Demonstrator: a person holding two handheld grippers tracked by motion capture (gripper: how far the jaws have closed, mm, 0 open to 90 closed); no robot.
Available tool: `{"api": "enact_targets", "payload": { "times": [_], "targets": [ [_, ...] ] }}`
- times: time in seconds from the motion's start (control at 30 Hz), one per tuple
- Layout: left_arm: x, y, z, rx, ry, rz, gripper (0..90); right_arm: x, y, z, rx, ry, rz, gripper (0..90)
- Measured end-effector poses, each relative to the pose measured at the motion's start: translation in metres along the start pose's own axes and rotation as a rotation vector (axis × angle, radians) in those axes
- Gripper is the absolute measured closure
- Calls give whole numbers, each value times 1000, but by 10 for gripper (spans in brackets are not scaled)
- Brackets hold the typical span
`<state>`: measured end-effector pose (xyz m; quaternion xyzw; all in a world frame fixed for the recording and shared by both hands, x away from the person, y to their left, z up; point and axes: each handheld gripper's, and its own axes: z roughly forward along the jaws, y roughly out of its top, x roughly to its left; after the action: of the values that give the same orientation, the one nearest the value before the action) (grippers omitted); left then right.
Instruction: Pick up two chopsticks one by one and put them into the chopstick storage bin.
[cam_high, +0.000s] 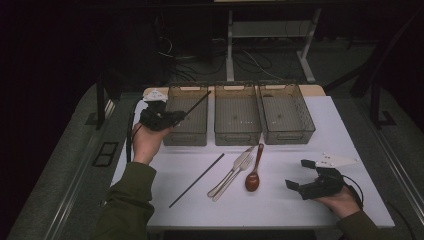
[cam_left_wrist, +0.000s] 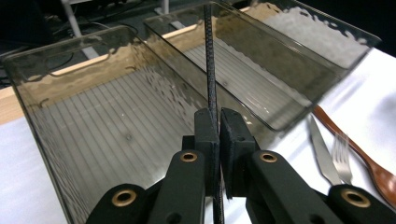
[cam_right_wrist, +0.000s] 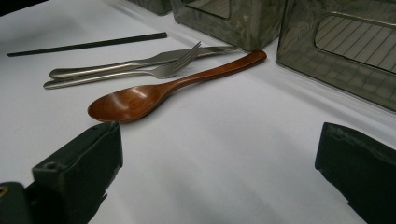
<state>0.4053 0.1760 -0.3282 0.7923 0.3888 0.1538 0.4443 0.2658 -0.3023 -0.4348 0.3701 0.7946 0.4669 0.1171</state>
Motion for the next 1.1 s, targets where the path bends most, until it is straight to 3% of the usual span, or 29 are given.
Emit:
{"api": "enact_targets", "payload": {
  "times": [0.37, 0.87, 1.1],
  "targets": [
    [16, 13, 28, 33, 68, -12, 856, 0, 0, 0, -1, 7, 0, 2],
    [48, 4, 71, 106, 121, -110, 855, 0, 1, -1, -6, 12, 1, 2],
    [50, 7, 91, 171, 134, -93, 853, 0, 1, -1, -8, 17, 0, 2]
  ]
}}
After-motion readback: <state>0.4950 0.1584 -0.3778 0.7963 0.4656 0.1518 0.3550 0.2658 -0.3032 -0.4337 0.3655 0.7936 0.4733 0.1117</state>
